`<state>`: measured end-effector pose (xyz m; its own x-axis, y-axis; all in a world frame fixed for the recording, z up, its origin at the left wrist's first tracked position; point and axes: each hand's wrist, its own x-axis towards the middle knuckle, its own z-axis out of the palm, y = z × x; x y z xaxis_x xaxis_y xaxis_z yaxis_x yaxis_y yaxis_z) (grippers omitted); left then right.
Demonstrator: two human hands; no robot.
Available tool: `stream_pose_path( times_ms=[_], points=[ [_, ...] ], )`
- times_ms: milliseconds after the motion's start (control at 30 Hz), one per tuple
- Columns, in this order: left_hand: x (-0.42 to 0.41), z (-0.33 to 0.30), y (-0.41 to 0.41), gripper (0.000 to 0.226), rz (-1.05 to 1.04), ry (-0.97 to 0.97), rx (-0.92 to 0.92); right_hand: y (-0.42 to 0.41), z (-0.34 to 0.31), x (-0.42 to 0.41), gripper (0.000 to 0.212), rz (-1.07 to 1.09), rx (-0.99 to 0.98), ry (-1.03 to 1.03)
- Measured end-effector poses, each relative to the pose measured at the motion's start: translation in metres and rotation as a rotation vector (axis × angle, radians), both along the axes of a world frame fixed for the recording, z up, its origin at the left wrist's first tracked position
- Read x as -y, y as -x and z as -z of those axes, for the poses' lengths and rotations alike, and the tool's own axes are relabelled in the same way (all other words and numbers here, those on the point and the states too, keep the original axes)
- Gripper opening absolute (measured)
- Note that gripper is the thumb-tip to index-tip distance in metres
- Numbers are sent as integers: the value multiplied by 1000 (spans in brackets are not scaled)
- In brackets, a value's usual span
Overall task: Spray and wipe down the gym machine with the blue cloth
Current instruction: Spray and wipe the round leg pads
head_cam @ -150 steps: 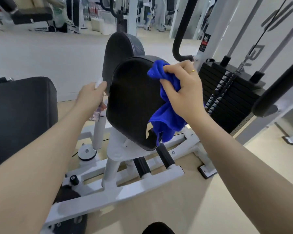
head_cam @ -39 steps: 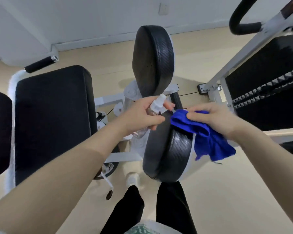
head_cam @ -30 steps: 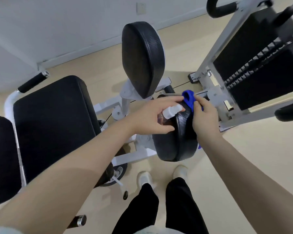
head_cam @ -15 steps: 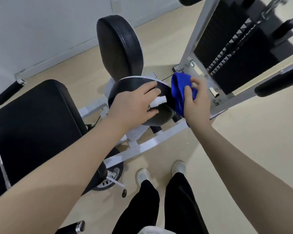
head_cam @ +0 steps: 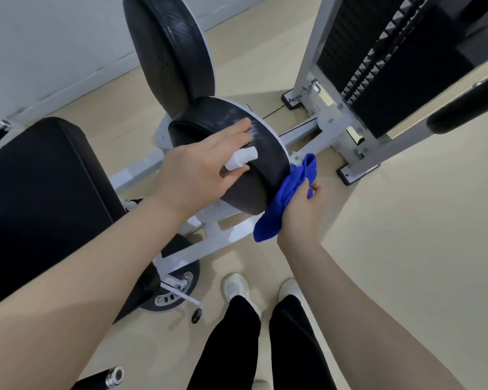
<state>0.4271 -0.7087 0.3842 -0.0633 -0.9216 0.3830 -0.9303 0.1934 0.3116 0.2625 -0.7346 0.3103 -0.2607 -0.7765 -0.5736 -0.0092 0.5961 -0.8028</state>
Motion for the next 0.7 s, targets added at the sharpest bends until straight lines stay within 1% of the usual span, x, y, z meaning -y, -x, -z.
stream_pose_path(
  times_ms=[33, 67, 100, 133, 167, 200, 233, 300, 333, 367, 400, 433, 467, 500, 533, 567, 600, 633, 667, 700],
  points=[
    [0, 1, 0, 36, -12, 9, -10, -4, 9, -2, 6, -87, -95, 13],
    [-1, 3, 1, 37, -19, 7, -25, -8, 18, -6, 3, -167, -160, -31],
    [0, 4, 2, 38, -29, 1, -43, -12, 26, -5, 3, -217, -175, -107],
    [0, 6, 2, 40, -37, -5, -50, -15, 31, -1, 6, -235, -150, -173],
    [0, 7, 3, 40, -47, -10, -55, -16, 29, 5, 8, -210, -121, -211],
    [0, 7, 3, 41, -55, -8, -65, -14, 22, 12, 10, -164, -100, -201],
    [0, 7, 4, 40, -63, -5, -83, -8, 16, 18, 11, -121, -61, -132],
    [-1, 8, 4, 39, -82, 9, -118, -2, -2, 27, 16, -92, 36, 137],
    [-1, 9, 5, 39, -82, 14, -128, 0, -9, 27, 17, -104, 37, 269],
    [-2, 10, 7, 39, -83, 18, -137, 0, -9, 25, 16, -150, -4, 351],
    [-2, 11, 8, 39, -82, 23, -153, -1, -2, 19, 14, -201, -63, 368],
    [-3, 11, 10, 39, -80, 22, -173, -2, 10, 11, 12, -250, -115, 298],
    [-3, 12, 10, 39, -78, 23, -186, -5, 25, 3, 14, -294, -142, 159],
    [-4, 12, 10, 39, -73, 20, -191, -8, 43, -3, 19, -321, -117, -51],
    [-6, 12, 10, 40, -66, 13, -189, -10, 56, -9, 23, -294, -26, -259],
    [-6, 12, 10, 40, -61, 9, -184, -9, 61, -10, 23, -258, 86, -408],
    [-7, 11, 10, 41, -52, 5, -177, -8, 63, -7, 19, -229, 153, -484],
    [-7, 11, 10, 41, -40, 1, -176, -5, 58, -2, 14, -175, 190, -484],
    [-8, 10, 11, 41, -28, -6, -184, -2, 49, 4, 11, -128, 222, -459],
    [-8, 9, 11, 41, -22, -12, -198, 0, 40, 11, 12, -60, 259, -401]
  ],
)
